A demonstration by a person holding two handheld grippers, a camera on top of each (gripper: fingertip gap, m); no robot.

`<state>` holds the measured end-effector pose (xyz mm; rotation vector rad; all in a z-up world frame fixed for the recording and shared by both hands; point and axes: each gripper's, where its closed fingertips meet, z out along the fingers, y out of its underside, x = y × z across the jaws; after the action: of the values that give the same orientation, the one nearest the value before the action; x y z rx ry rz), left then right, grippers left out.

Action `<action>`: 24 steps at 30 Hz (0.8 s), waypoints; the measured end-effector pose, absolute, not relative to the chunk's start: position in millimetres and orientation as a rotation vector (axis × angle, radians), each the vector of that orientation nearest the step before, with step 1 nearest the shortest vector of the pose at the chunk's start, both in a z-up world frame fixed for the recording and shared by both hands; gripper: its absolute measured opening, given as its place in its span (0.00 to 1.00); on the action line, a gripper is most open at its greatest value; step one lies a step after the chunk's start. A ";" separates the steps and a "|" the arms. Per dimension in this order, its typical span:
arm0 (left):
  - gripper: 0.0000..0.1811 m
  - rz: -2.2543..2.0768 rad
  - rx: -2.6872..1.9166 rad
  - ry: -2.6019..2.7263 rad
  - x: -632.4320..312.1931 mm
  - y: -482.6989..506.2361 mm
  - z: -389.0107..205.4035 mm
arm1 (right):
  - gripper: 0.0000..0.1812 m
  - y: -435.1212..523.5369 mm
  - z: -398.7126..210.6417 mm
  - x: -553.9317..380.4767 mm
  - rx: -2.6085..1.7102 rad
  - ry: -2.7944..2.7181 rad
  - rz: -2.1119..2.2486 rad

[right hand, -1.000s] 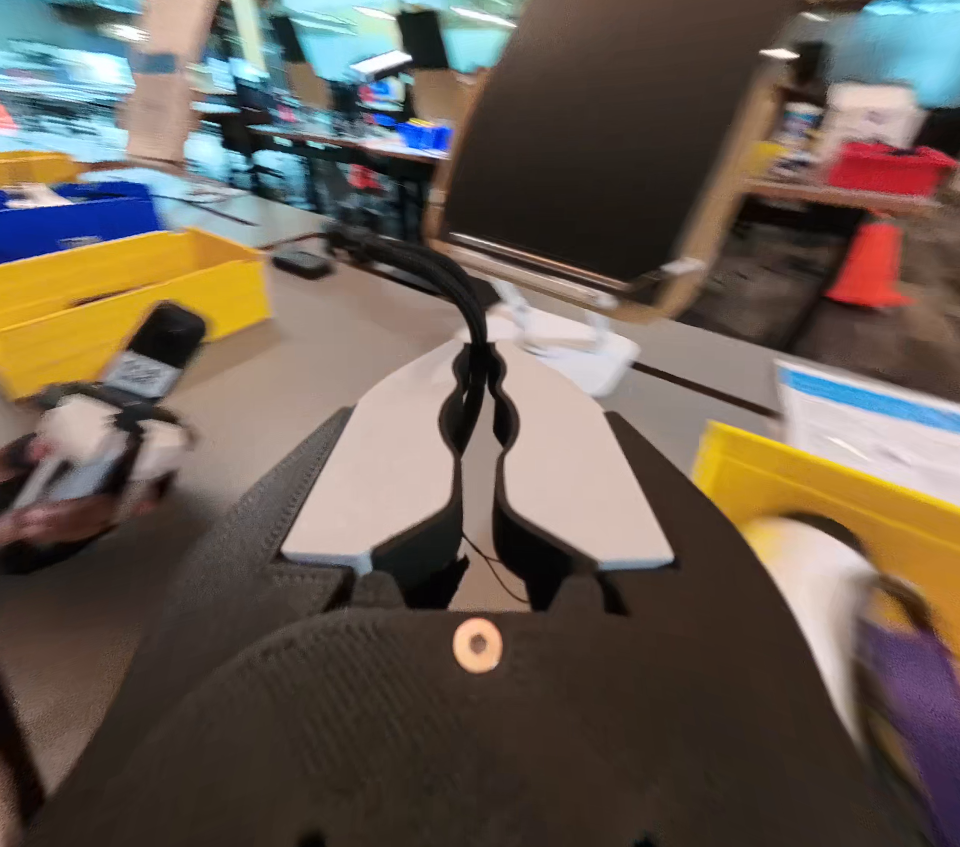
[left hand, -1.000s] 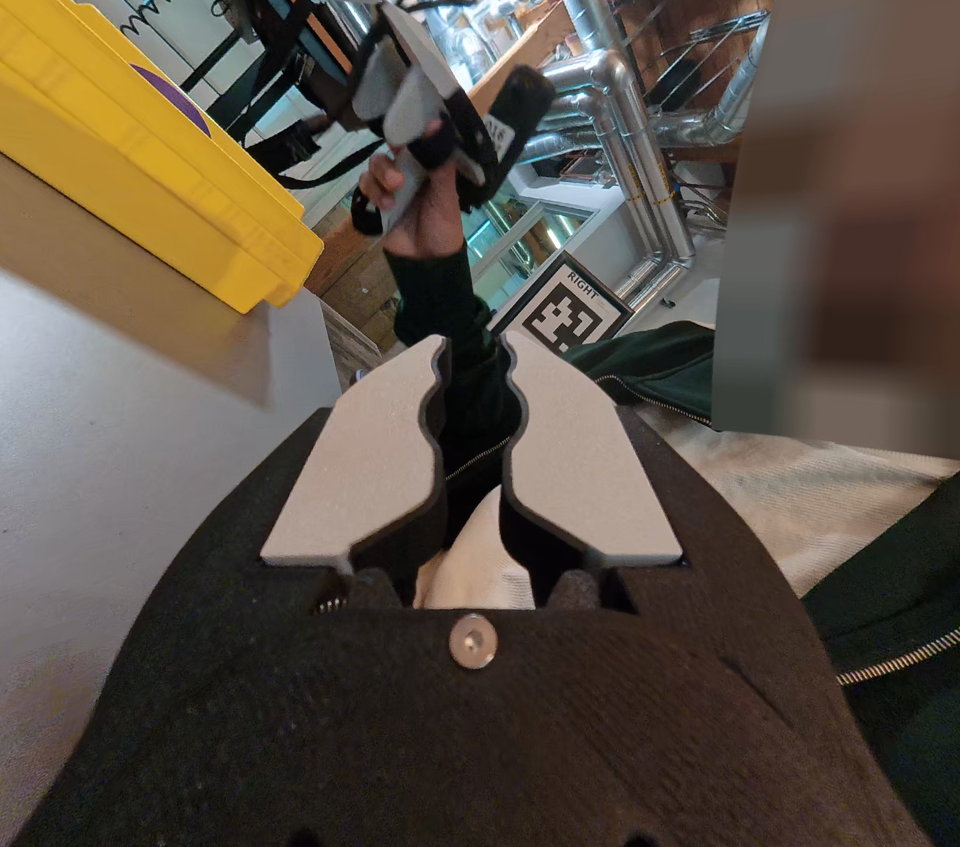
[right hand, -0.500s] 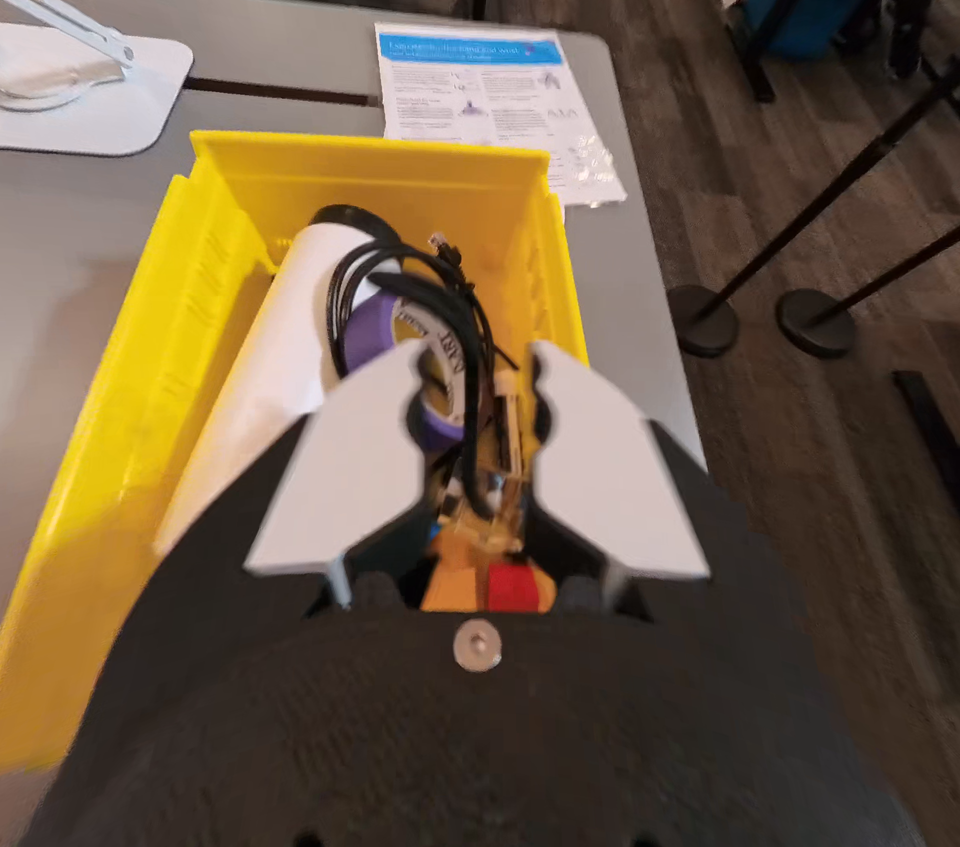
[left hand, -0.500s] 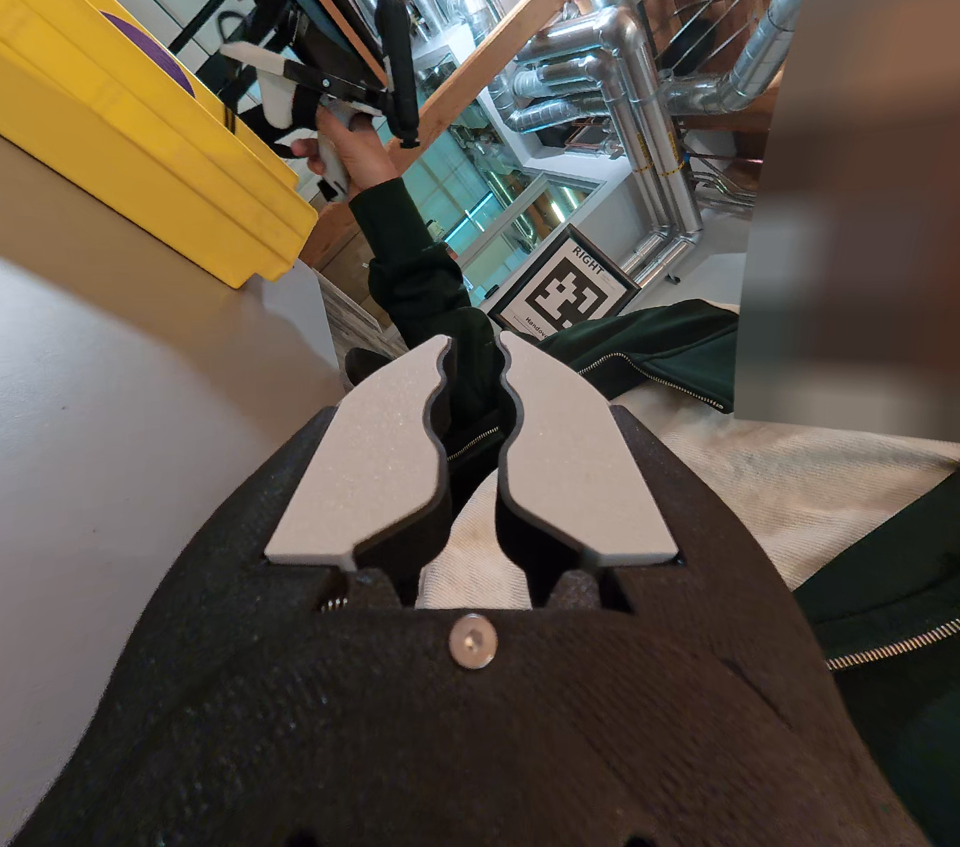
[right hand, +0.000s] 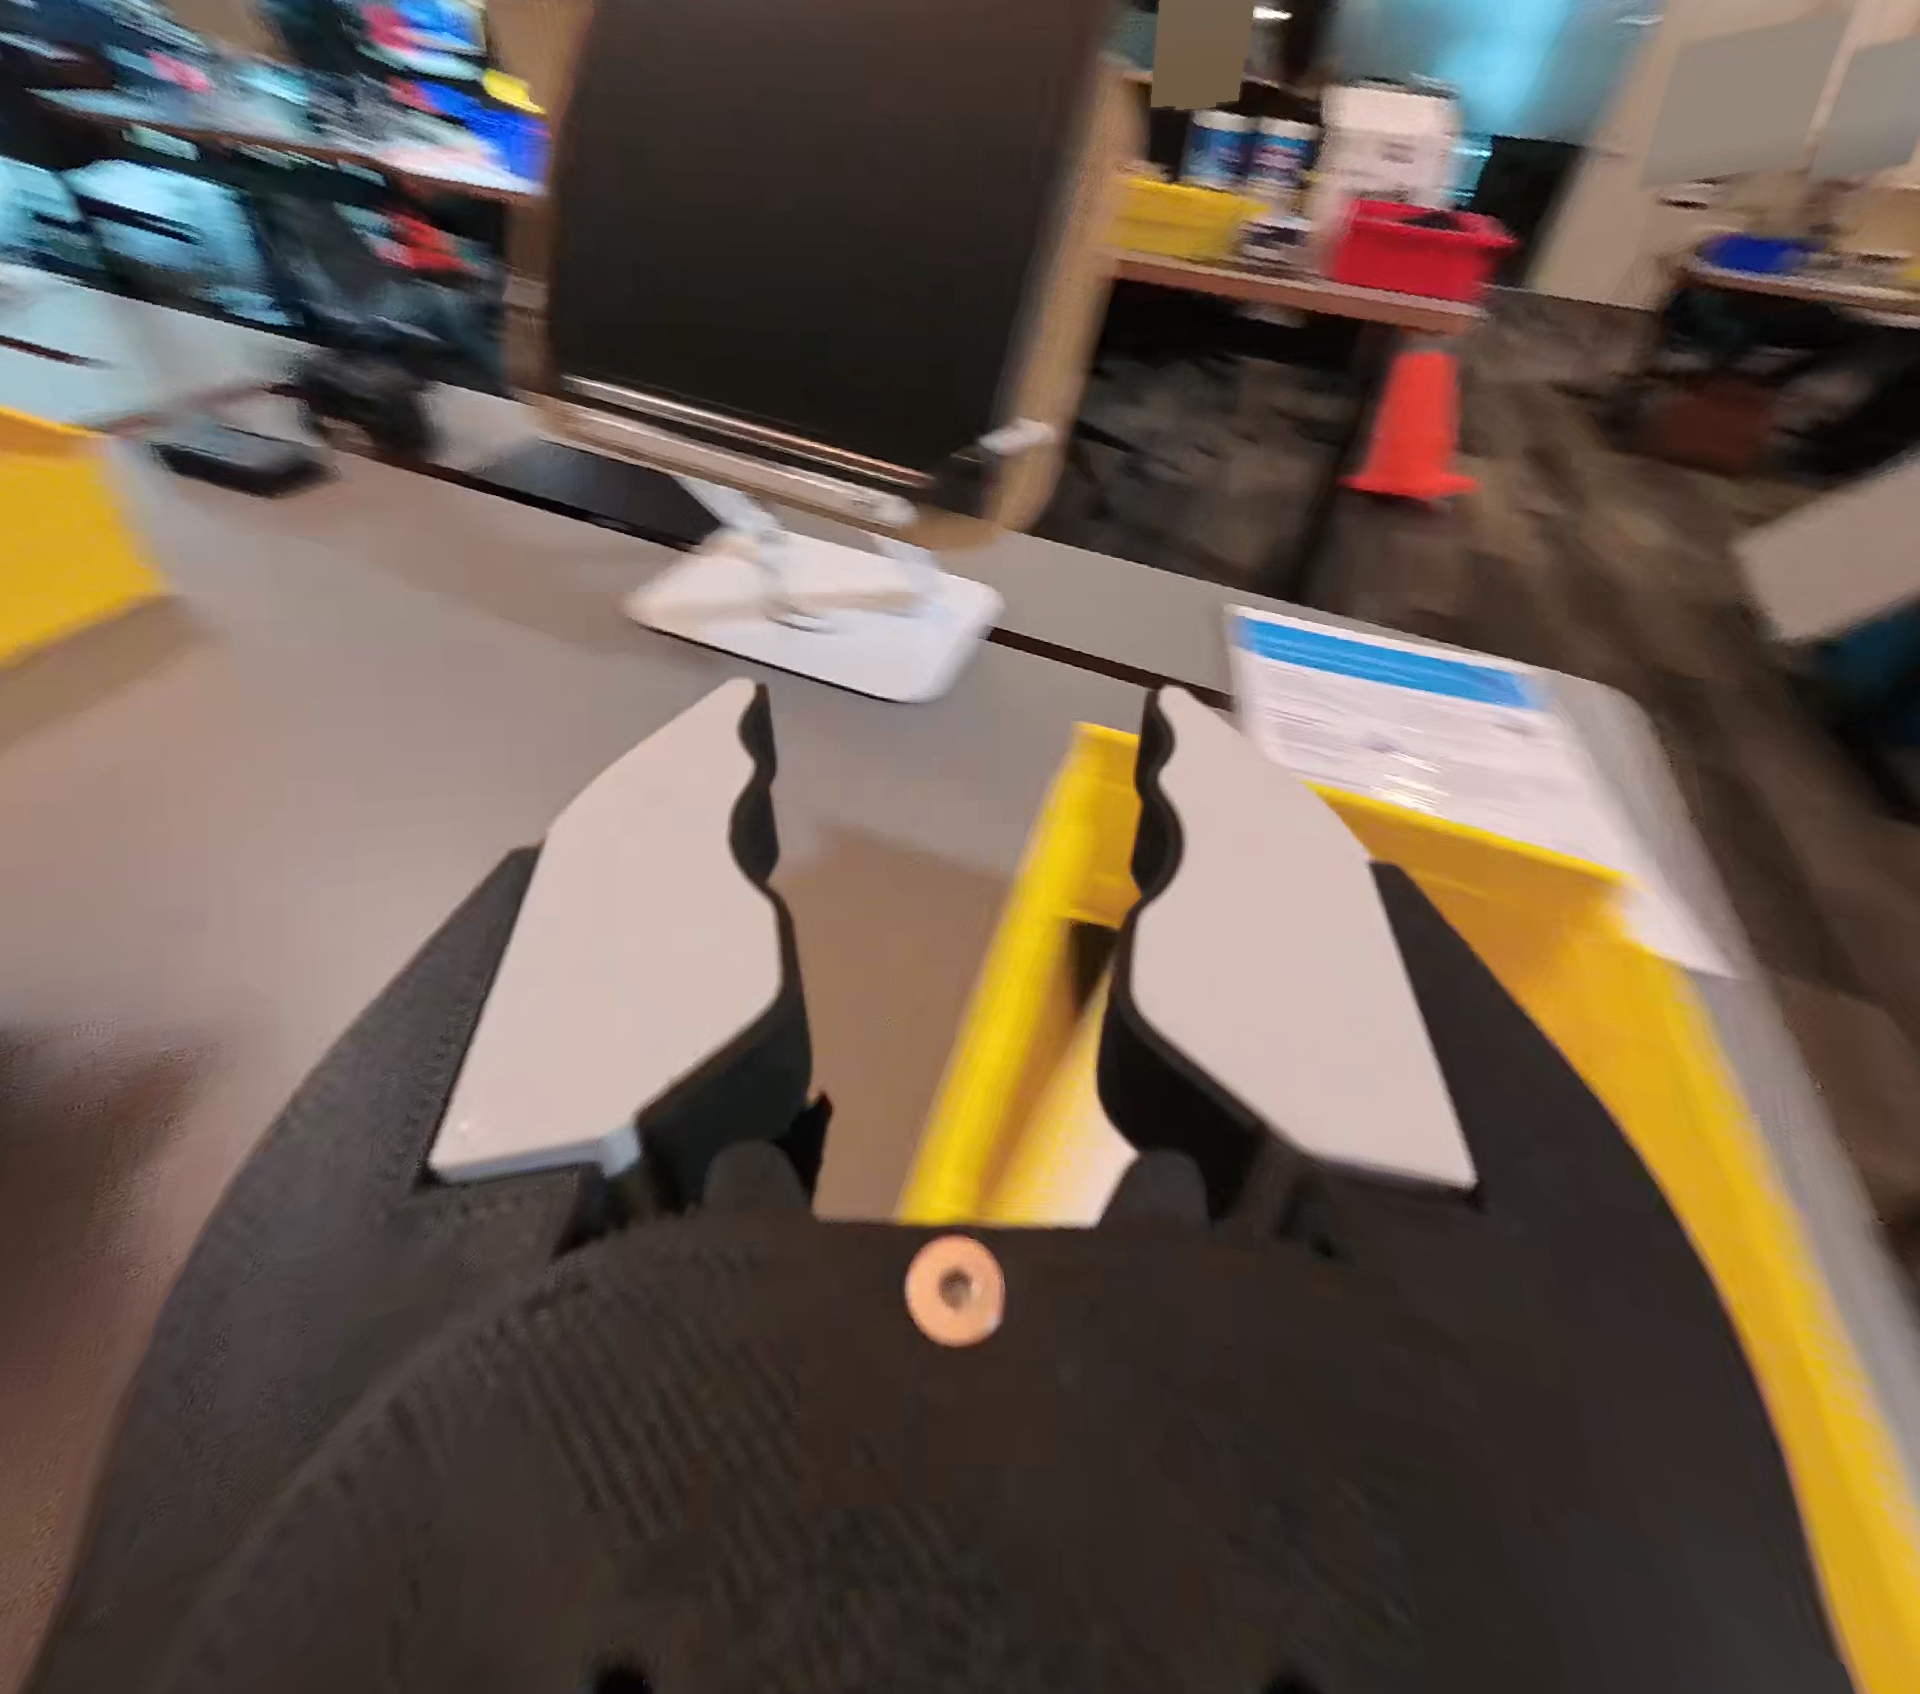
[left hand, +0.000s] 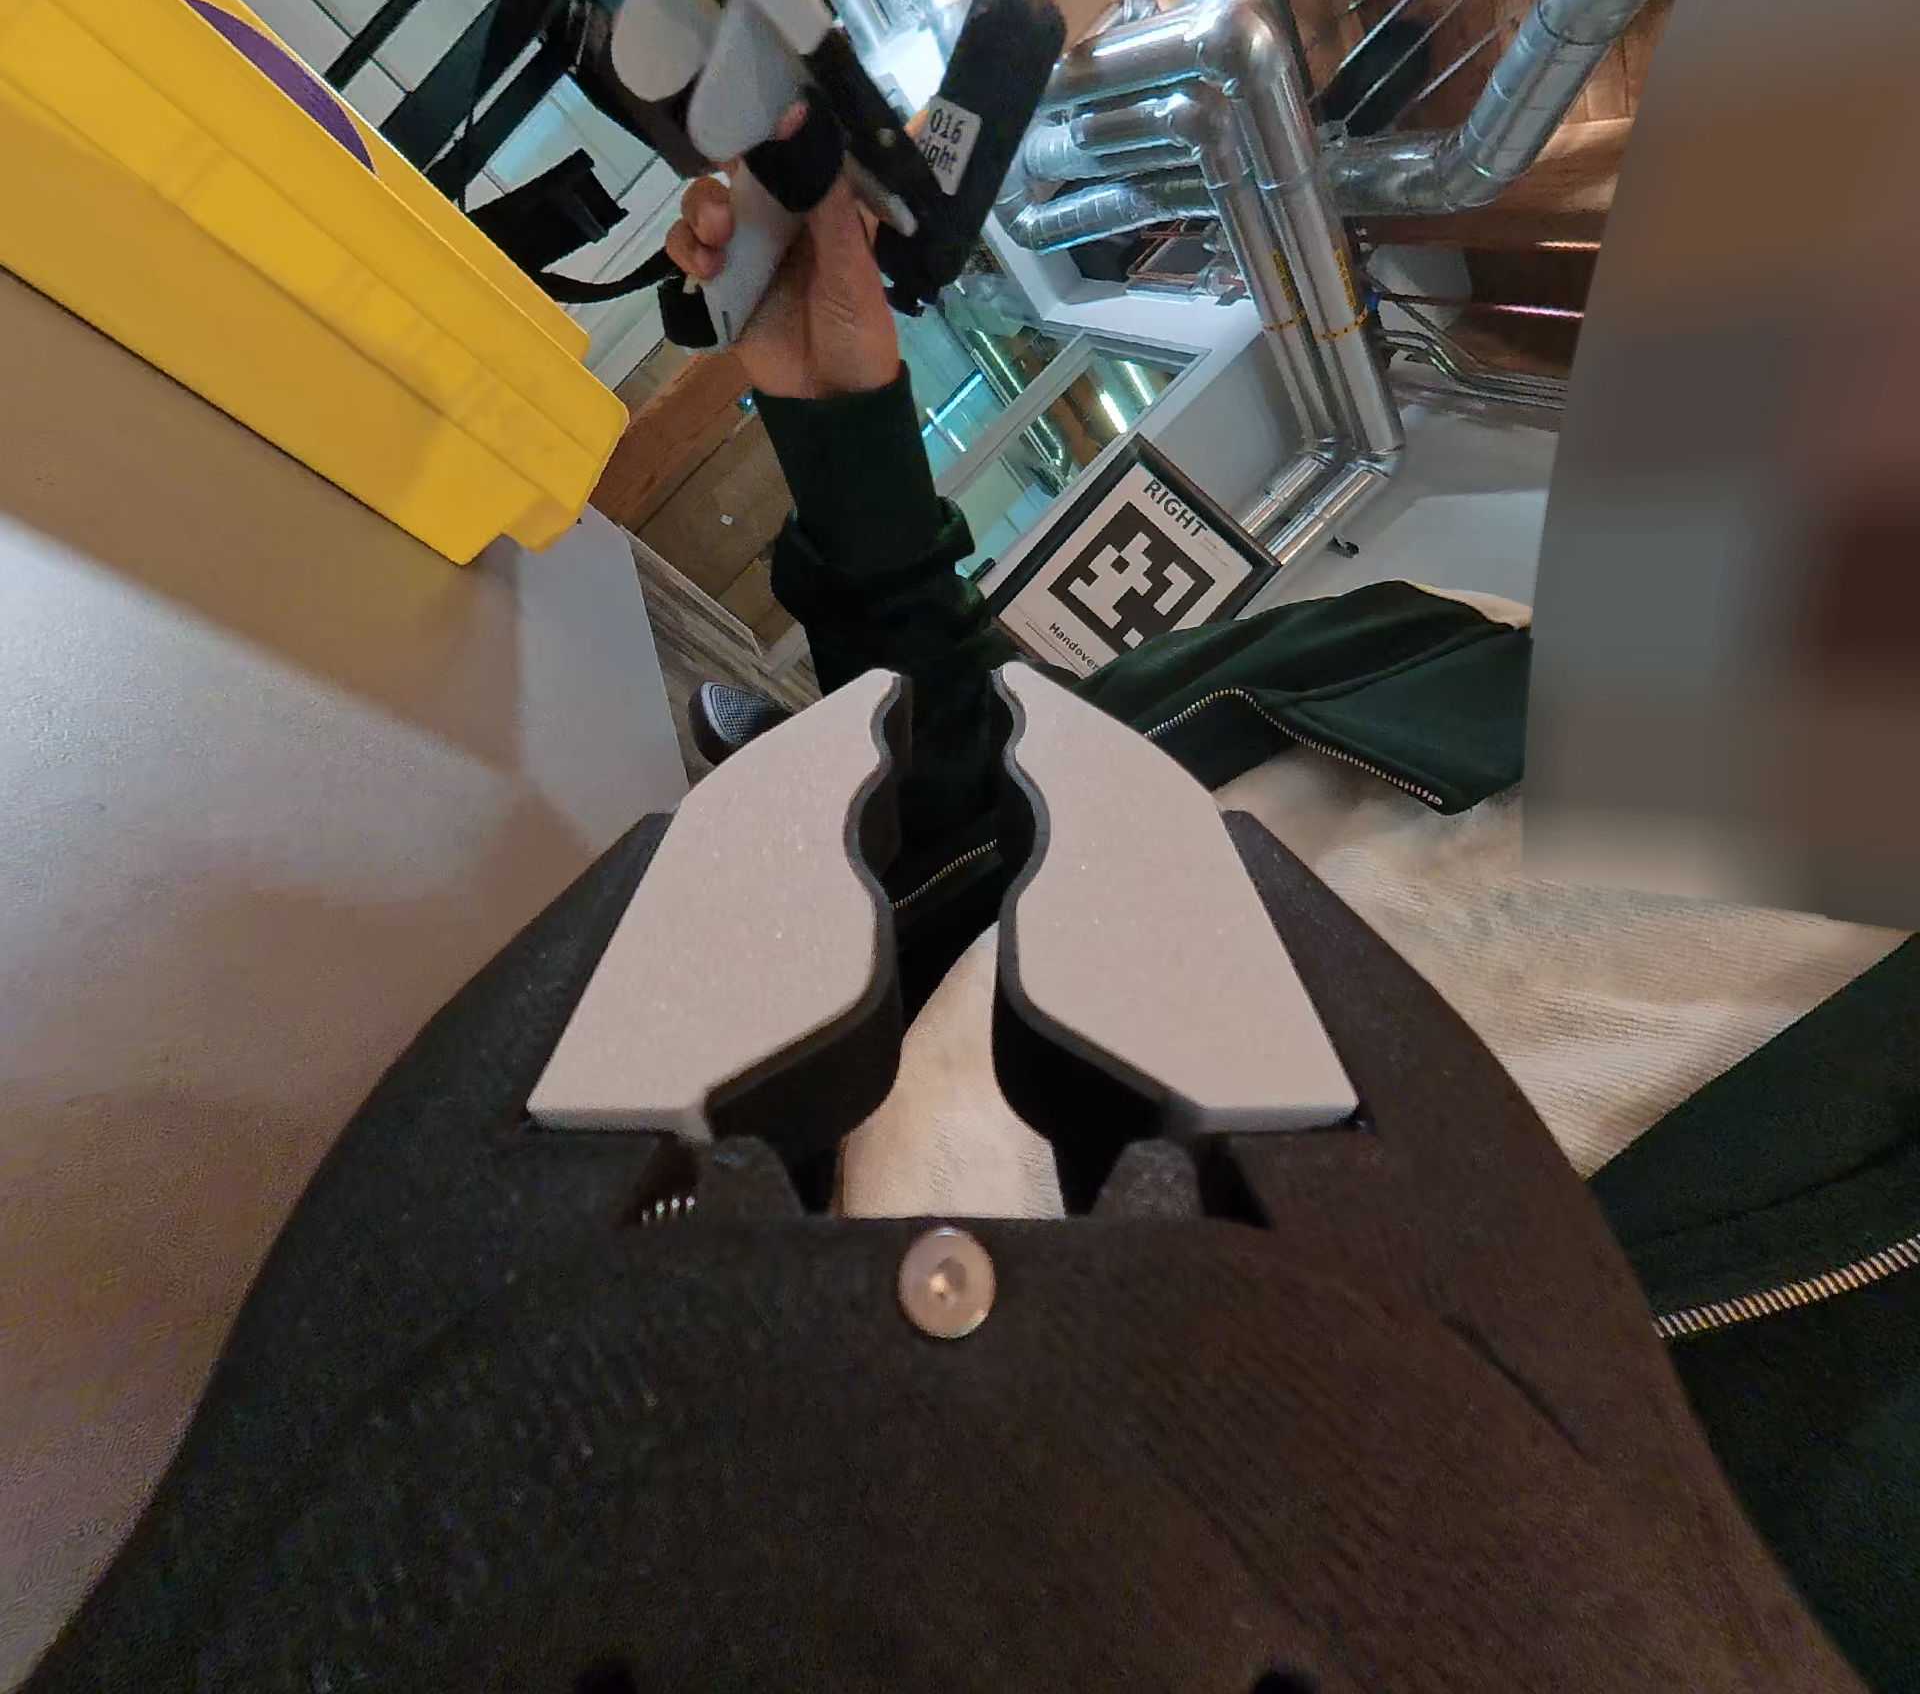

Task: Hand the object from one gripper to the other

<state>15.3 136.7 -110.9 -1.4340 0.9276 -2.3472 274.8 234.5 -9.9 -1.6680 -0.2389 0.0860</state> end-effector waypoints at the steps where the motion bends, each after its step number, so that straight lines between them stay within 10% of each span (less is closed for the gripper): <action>1: 0.08 -2.341 -1.438 0.938 15.3 136.3 -111.6 | 0.35 234.3 -12.0 244.1 -1.646 -0.287 0.192; 8: 0.02 -2.257 -1.501 1.131 12.7 124.0 -120.3 | 0.19 170.4 -39.0 27.3 -1.360 -0.618 1.220; 24: 0.10 -2.096 -1.558 1.046 -6.1 158.8 -94.7 | 0.25 186.1 -123.8 1.1 -1.536 -0.694 1.159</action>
<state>-6.1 158.8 -94.7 -1.5585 1.0465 -2.0960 1.1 186.1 -123.8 -1.5358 -0.6939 1.1586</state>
